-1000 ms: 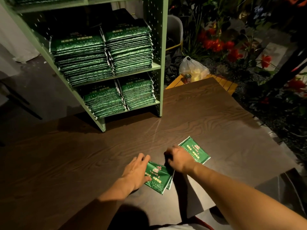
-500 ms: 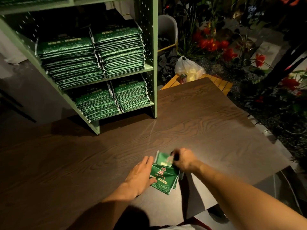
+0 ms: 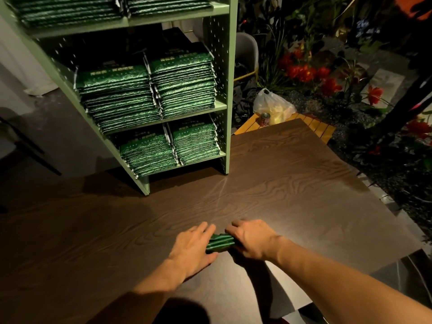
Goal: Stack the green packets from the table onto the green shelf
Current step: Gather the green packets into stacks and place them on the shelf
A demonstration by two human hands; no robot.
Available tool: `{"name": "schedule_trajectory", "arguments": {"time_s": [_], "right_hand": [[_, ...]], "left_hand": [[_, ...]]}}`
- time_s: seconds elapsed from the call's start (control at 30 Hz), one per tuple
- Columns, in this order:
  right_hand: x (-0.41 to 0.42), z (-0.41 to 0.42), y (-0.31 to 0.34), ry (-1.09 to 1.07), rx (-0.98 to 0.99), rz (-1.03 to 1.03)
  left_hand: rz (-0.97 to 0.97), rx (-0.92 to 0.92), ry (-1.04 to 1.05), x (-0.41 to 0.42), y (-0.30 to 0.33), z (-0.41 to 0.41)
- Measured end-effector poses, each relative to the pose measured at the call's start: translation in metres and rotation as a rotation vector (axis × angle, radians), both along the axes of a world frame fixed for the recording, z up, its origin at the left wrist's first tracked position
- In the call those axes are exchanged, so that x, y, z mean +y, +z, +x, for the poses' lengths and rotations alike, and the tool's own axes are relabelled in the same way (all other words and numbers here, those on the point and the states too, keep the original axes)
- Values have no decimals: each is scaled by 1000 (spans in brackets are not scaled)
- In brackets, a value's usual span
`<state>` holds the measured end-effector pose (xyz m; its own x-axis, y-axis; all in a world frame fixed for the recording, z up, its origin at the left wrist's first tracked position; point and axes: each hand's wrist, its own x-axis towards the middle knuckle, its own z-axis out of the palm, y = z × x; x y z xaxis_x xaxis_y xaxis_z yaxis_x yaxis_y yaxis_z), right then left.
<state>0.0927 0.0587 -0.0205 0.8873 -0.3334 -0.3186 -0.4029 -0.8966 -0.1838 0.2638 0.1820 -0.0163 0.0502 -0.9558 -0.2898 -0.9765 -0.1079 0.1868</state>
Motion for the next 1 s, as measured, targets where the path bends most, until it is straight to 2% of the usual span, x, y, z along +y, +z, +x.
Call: {"name": "schedule_trajectory", "arguments": {"time_s": [0.1,0.23,0.53,0.77,1.0], "right_hand": [[-1,-1,3,-21,-41,-26],[-3,-1,1,-144,26,1],[-11,7,6,-296,25,247],[-27,12,41,-352,-51,310],[-45,21,88,-299,-97,348]], "left_hand": [[54,-48,5,4,2,16],[132,31,69,3,0,20],[159,222,169,-14,4,10],[165,189,135,-29,31,27],[153,75,16,-46,96,46]]}}
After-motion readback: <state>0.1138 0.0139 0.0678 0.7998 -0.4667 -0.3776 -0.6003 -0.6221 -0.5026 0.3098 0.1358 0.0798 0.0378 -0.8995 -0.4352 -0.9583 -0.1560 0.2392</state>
